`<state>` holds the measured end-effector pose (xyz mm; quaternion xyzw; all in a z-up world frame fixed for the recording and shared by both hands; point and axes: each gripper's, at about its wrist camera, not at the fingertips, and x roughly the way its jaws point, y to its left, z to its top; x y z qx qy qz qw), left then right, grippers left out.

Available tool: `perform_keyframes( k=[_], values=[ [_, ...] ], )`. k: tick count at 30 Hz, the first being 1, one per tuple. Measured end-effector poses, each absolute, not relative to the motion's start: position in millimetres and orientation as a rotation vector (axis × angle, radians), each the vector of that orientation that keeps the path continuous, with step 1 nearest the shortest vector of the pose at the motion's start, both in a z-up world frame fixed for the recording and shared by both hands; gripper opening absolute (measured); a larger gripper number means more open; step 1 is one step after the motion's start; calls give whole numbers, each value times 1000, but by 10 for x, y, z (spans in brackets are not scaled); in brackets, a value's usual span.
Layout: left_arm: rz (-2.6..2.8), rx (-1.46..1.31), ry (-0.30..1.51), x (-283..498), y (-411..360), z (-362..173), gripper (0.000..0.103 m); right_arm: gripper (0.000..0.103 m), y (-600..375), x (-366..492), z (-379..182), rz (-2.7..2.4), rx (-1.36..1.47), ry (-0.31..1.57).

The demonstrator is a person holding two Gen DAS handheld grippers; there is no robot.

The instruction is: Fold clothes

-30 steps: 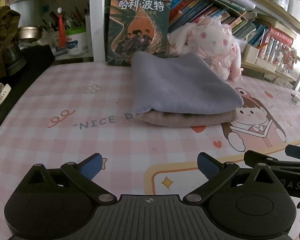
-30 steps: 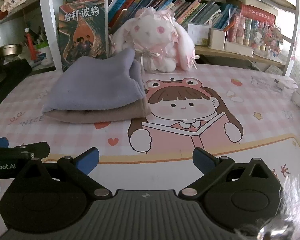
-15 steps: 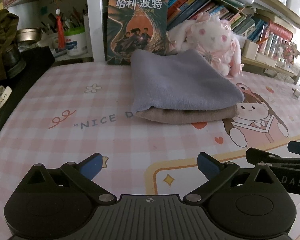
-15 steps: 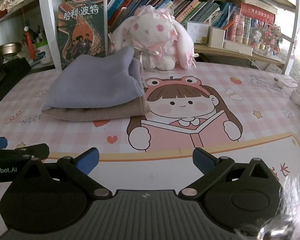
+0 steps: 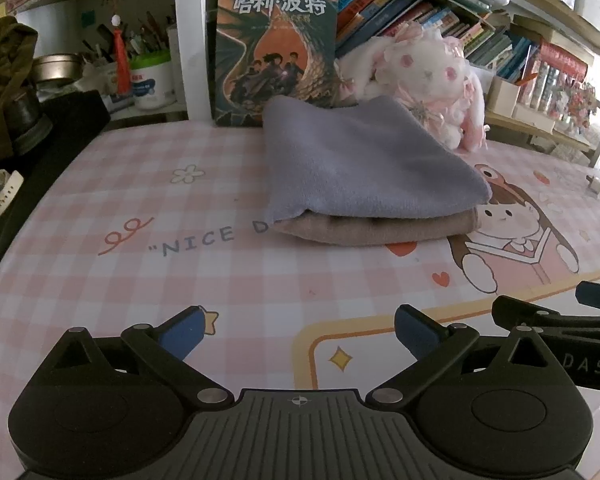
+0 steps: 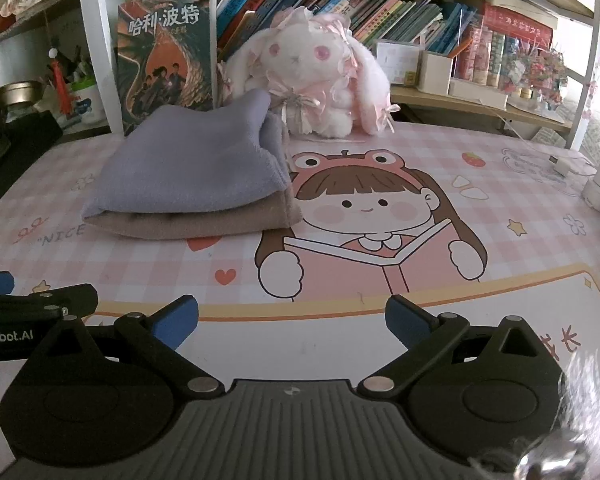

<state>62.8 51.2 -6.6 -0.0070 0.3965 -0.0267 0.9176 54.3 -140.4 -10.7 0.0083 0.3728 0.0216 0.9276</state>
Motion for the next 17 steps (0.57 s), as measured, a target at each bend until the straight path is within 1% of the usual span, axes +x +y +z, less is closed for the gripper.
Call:
perform_keyframes(
  k=[8, 17],
  values=[
    [-69, -27, 840, 658, 526, -93, 103, 101, -1406, 556, -123, 43, 16, 770],
    [-73, -34, 825, 636, 530, -88, 103, 101, -1410, 564, -141, 45, 29, 776]
  ],
)
